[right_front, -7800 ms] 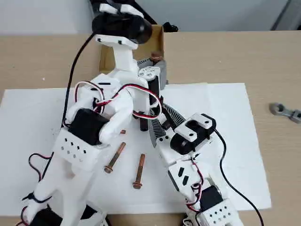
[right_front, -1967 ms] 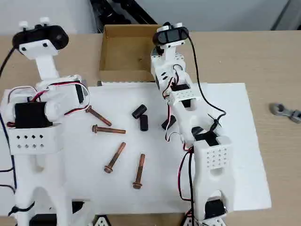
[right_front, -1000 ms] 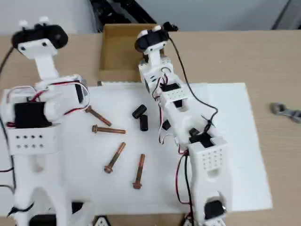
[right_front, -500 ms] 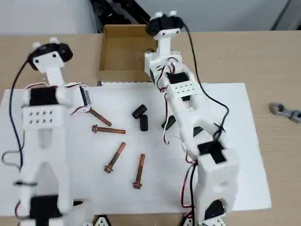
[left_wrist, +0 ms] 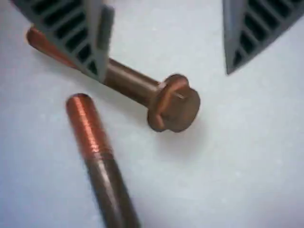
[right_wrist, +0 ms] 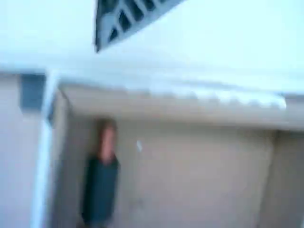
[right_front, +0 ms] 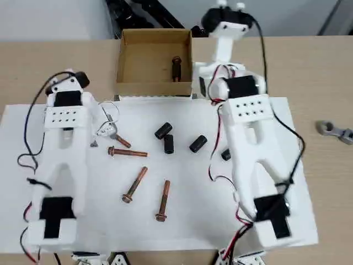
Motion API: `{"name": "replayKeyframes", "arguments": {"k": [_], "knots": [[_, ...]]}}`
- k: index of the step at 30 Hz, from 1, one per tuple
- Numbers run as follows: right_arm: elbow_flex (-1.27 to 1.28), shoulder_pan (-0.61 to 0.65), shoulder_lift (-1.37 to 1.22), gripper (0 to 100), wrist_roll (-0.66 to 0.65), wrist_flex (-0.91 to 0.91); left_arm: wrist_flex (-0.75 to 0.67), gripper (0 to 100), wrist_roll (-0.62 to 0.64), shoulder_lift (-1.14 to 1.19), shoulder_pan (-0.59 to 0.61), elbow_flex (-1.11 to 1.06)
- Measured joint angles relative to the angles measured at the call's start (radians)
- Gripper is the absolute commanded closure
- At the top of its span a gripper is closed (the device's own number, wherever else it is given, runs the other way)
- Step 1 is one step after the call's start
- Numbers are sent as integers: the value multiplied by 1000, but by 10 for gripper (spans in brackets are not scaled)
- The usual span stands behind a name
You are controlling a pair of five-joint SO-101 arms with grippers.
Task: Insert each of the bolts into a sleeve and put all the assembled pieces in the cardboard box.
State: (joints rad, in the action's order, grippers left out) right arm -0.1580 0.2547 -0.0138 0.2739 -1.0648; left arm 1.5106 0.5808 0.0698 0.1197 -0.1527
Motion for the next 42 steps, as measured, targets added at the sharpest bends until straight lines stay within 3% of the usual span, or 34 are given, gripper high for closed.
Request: {"name": "replayKeyframes", "arguments": {"k": [9,16,23,31,42], "knots": [[0,-3,135,786,-3,-170,-77,836,129,35,-15,31],[0,-3,219,786,-101,-359,-95,836,169,38,-18,31],[0,-3,327,786,-167,-549,-97,836,285,38,-28,31],[21,-3,448,786,-170,-588,-172,838,356,135,-37,32],[331,-5,684,786,-170,-560,-241,840,385,238,-32,66]]}}
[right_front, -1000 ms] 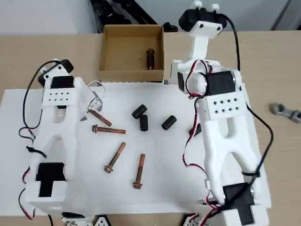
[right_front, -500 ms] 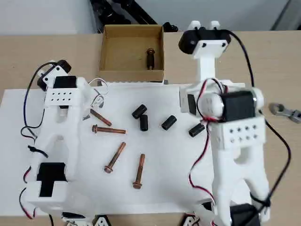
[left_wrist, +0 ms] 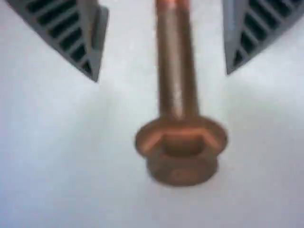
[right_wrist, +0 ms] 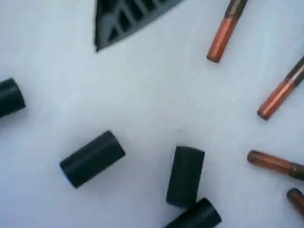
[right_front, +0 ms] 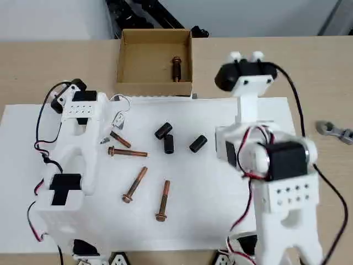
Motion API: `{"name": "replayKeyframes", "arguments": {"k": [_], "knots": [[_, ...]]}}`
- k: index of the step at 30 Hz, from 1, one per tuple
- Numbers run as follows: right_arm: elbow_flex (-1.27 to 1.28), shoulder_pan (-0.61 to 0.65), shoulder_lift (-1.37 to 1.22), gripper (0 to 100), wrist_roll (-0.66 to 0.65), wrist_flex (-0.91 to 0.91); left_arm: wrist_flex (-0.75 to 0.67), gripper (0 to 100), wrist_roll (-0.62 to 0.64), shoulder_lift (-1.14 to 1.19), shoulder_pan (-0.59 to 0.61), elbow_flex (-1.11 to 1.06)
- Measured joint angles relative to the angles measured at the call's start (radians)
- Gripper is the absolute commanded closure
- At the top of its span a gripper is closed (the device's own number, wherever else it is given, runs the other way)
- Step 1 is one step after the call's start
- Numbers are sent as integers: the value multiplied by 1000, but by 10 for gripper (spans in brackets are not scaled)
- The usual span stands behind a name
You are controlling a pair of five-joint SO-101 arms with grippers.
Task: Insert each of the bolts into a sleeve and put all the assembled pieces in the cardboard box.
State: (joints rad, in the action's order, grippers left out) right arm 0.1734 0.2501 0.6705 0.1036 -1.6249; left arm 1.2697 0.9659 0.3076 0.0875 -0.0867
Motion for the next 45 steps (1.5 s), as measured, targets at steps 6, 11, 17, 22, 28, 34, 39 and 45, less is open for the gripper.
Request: {"name": "replayKeyframes", "arguments": {"k": [6,11,17,22,28,34,39,45], "knots": [[114,2,114,786,0,20,-29,840,0,0,6,0],[158,0,160,786,0,20,-80,840,3,9,18,0],[164,0,167,786,0,20,-109,840,3,9,32,0],[164,2,167,786,0,20,-109,840,-8,52,49,0],[164,2,167,786,0,20,-109,841,-14,101,51,28],[164,2,167,786,0,20,-109,899,-20,101,51,29],[164,2,167,786,0,20,-109,906,-89,103,51,32],[164,2,167,786,0,20,-106,906,-104,107,51,38]]}}
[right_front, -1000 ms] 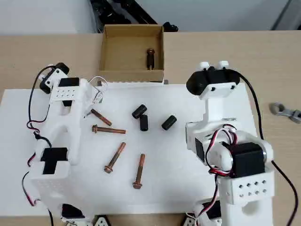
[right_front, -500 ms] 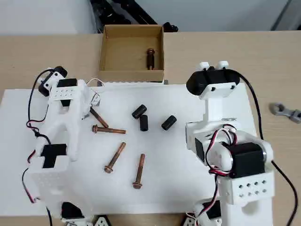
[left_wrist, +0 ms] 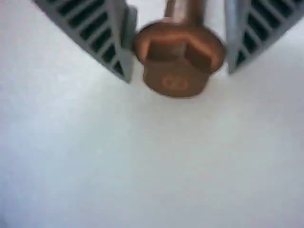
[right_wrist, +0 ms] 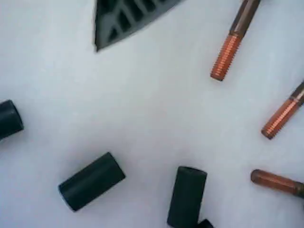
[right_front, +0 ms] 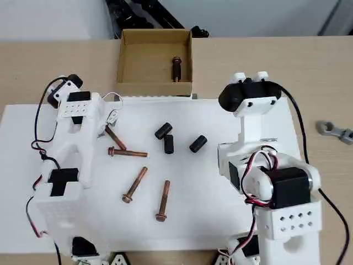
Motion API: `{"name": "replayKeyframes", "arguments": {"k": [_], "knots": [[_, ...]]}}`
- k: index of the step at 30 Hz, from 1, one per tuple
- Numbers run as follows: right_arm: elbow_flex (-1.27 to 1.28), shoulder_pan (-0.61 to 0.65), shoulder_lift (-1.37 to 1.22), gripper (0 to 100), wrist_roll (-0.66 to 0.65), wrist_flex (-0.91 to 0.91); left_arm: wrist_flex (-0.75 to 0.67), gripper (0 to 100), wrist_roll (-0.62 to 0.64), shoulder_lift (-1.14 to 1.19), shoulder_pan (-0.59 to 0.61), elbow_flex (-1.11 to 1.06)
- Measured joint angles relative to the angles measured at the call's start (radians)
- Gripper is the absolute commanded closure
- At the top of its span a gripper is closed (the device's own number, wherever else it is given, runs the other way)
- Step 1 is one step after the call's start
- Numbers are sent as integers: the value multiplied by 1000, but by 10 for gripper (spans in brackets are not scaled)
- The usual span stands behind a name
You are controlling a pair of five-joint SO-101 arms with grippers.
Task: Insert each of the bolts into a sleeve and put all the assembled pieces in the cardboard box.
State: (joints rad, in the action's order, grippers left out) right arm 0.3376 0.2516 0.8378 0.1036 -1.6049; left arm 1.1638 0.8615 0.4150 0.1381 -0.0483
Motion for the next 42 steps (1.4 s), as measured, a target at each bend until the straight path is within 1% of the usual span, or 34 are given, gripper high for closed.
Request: {"name": "replayKeyframes", "arguments": {"k": [4,6,11,16,29,36,42], "knots": [[0,0,0,786,0,0,18,903,-2,3,-2,11],[0,0,0,786,0,0,26,897,-23,3,-2,11],[0,0,0,786,0,0,52,833,-72,3,-8,14],[0,0,0,786,0,0,68,833,-114,3,-8,14],[0,0,0,786,0,0,91,833,-115,3,-12,14],[0,0,0,786,0,0,137,833,-115,2,-14,17],[0,0,0,786,0,0,222,833,-115,6,-23,68]]}}
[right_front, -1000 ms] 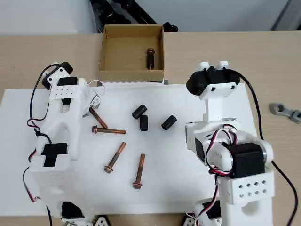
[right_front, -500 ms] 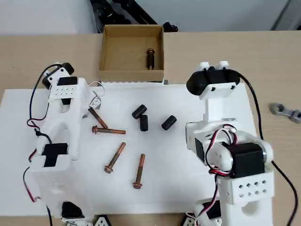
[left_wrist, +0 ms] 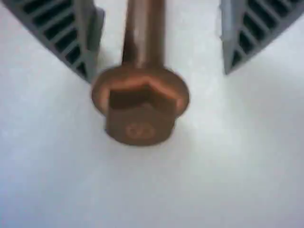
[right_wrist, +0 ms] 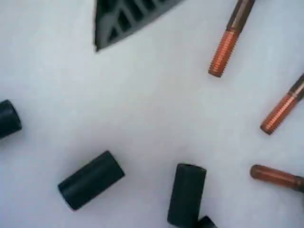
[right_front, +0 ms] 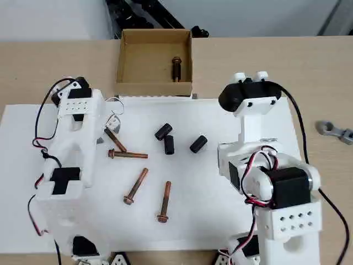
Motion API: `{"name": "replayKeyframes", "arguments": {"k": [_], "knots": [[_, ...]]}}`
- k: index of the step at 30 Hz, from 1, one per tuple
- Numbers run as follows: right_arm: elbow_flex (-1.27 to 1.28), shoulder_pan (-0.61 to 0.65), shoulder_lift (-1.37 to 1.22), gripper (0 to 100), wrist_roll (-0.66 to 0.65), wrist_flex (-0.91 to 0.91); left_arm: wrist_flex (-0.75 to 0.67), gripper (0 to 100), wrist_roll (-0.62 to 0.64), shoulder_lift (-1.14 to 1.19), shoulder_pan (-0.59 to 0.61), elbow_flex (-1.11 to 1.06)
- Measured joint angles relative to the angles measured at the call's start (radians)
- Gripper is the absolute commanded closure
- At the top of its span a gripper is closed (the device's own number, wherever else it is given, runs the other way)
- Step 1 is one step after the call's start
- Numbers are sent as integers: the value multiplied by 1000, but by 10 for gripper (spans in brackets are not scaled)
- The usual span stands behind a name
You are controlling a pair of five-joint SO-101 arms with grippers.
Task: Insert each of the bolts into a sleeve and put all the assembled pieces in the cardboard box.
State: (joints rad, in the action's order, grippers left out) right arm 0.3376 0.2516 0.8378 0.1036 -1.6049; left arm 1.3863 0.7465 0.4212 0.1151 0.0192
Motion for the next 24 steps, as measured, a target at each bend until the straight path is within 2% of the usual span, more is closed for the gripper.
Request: {"name": "replayKeyframes", "arguments": {"k": [5,21,24], "knots": [[0,0,0,786,0,0,72,834,-2,12,-23,54],[0,0,0,786,0,0,26,835,-8,84,3,87],[0,0,0,786,0,0,26,875,-8,94,8,98]]}}
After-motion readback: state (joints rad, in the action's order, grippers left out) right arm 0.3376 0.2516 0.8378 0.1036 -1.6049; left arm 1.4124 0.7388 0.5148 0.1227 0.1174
